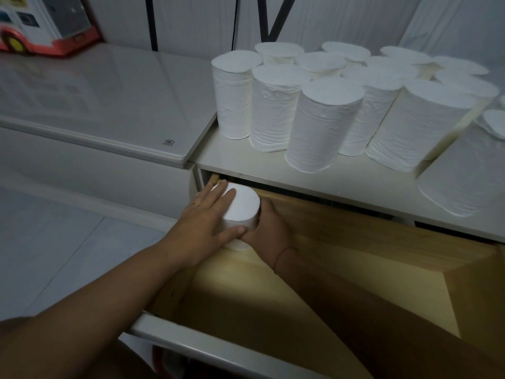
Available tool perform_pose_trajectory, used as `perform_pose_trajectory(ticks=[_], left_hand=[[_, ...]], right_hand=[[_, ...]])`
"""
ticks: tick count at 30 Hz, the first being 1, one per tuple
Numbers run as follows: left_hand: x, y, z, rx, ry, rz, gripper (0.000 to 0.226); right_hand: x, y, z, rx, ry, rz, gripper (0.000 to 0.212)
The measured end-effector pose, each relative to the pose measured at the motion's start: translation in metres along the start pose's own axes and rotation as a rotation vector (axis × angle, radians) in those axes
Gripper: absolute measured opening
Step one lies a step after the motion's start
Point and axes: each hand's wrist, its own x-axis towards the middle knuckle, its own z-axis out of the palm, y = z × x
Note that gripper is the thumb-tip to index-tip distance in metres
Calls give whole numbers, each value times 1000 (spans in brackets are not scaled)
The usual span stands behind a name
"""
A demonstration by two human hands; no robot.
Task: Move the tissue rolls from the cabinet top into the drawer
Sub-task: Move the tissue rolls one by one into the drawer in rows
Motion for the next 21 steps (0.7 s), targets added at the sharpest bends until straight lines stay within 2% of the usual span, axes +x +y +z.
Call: perform_pose_trajectory(ticks=[7,11,13,16,18,19,21], left_hand=[[-1,2,0,16,-1,-12,78],[-3,2,0,0,-5,-19,76],[-2,3,0,-16,-1,-22,75],[-1,3,0,-16,3,-25,74],[-1,4,0,-7,-3,-32,73],[-1,4,0,-1,-6,-34,73],[-1,4,0,1,-5,-33,73]], right_hand=[[-7,-14,-13,-26,-83,8,78],[-21,-32,-48,-227,-81,-118,67],[-28,-44,-76,-251,25,-186,61],[-22,-64,-121,-88,393,-287,54],[-6,-71,-144,-41,612,-305,66],[4,-73,-152,-20,658,-269,76],[22,-75,-159,42,632,-178,95]])
